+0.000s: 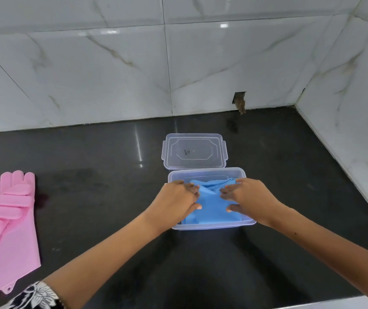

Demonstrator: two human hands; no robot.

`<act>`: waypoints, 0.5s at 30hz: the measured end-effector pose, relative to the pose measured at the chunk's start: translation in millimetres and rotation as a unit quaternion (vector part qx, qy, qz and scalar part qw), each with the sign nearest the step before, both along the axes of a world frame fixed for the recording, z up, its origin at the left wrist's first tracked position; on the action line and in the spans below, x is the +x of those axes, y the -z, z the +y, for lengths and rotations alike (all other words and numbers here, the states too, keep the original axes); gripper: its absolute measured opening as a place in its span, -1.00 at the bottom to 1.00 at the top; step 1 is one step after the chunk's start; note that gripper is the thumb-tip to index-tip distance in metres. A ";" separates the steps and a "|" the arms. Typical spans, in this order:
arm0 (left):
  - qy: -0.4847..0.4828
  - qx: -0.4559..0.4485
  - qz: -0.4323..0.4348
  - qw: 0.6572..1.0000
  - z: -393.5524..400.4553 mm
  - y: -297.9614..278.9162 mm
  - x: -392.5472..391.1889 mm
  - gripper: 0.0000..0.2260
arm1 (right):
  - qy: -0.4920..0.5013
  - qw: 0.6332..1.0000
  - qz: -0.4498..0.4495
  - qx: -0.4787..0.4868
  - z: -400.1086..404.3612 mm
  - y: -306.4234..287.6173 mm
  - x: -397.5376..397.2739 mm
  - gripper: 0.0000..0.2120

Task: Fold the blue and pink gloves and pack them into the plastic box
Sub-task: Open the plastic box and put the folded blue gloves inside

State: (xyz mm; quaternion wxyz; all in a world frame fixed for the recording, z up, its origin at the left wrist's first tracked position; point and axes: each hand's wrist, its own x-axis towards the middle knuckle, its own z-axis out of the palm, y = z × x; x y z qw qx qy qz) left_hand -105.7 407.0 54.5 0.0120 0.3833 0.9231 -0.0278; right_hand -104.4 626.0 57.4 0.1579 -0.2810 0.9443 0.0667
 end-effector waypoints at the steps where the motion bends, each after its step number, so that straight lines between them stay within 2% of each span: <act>1: 0.010 -0.018 0.033 0.999 4.7 -2.1 3.3 -0.71 | -0.006 1.000 0.003 0.004 -2.1 1.9 0.6 -0.51; 3: 0.027 -0.003 0.071 0.997 9.1 -5.2 8.1 -0.77 | -0.001 1.000 0.014 0.004 -2.6 7.2 1.8 -0.41; 4: 0.030 0.020 0.062 0.997 10.9 -4.3 10.1 -0.76 | 0.009 1.000 0.017 -0.001 -1.5 9.5 2.4 -0.38; 6: 0.031 -0.001 0.057 0.998 8.8 2.4 9.4 -0.69 | 0.018 1.000 0.013 0.003 0.4 13.5 3.2 -0.31; 10: 0.002 -0.107 -0.053 0.993 4.9 21.7 -3.3 -0.40 | -0.017 0.997 0.013 0.067 -2.5 19.3 -3.2 -0.21; 15: -0.005 -0.103 -0.105 0.989 7.0 29.2 -12.9 -0.32 | -0.028 0.995 0.001 0.091 -6.5 21.7 -8.6 -0.19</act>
